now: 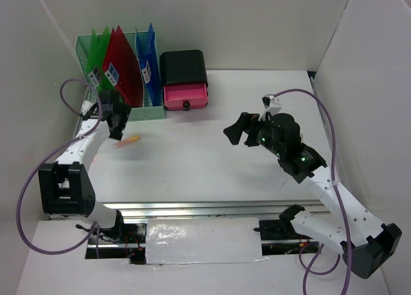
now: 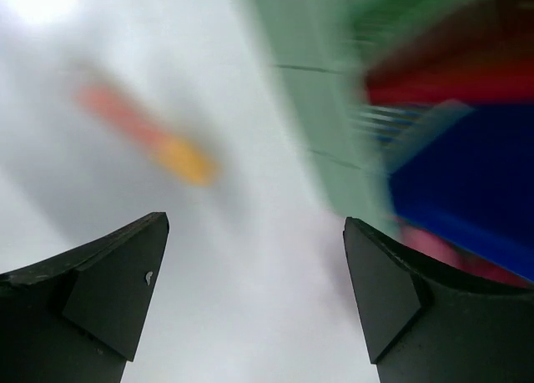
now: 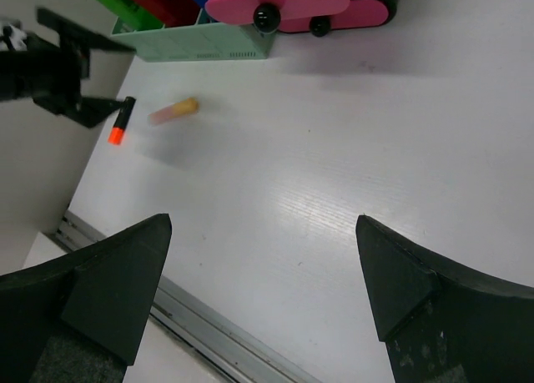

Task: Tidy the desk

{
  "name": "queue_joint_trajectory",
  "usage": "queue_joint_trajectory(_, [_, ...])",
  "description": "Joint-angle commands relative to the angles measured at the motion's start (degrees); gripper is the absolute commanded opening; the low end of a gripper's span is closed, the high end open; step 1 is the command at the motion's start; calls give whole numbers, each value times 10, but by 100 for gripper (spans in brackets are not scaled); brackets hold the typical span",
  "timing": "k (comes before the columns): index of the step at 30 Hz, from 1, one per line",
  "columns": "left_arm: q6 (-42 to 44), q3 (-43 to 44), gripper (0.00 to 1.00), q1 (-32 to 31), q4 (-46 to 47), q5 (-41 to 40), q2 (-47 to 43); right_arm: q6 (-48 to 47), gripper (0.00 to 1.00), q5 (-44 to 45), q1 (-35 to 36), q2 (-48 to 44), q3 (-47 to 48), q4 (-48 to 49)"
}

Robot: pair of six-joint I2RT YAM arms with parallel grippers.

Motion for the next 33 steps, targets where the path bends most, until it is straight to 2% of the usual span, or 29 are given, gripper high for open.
queue_joint_trajectory(1, [34, -64, 100, 46, -69, 49, -25, -4, 100, -40, -2, 4, -12, 60])
queue_joint_trajectory(4, [-21, -80, 100, 59, -104, 1, -37, 2, 100, -54, -2, 12, -10, 64])
queue_joint_trajectory(9, [-95, -59, 100, 64, -120, 1, 19, -3, 100, -45, -2, 0, -8, 57])
queue_joint_trajectory(15, [-110, 38, 100, 71, -163, 15, 172, -15, 100, -27, -3, -14, -6, 41])
queue_joint_trajectory(18, [-98, 68, 100, 71, -163, 28, 218, -18, 100, -20, -3, -16, -5, 37])
queue_joint_trajectory(23, [-110, 71, 95, 71, -174, 32, 245, -18, 100, -20, -3, -18, -8, 43])
queue_joint_trajectory(27, [-114, 27, 87, 71, -138, 33, 230, -16, 100, -17, -2, -17, -5, 44])
queue_joint_trajectory(29, [-105, 15, 76, 70, -120, 36, 229, -14, 100, -16, -3, -20, -6, 46])
queue_joint_trajectory(30, [-106, 13, 61, 71, -123, 35, 230, -14, 100, -11, -2, -22, -7, 46])
queue_joint_trajectory(32, [-103, 7, 51, 71, -120, 41, 223, -14, 100, -5, -2, -26, -8, 45])
queue_joint_trajectory(33, [-105, -1, 24, 71, -122, 45, 218, -14, 100, -1, -2, -28, -8, 44])
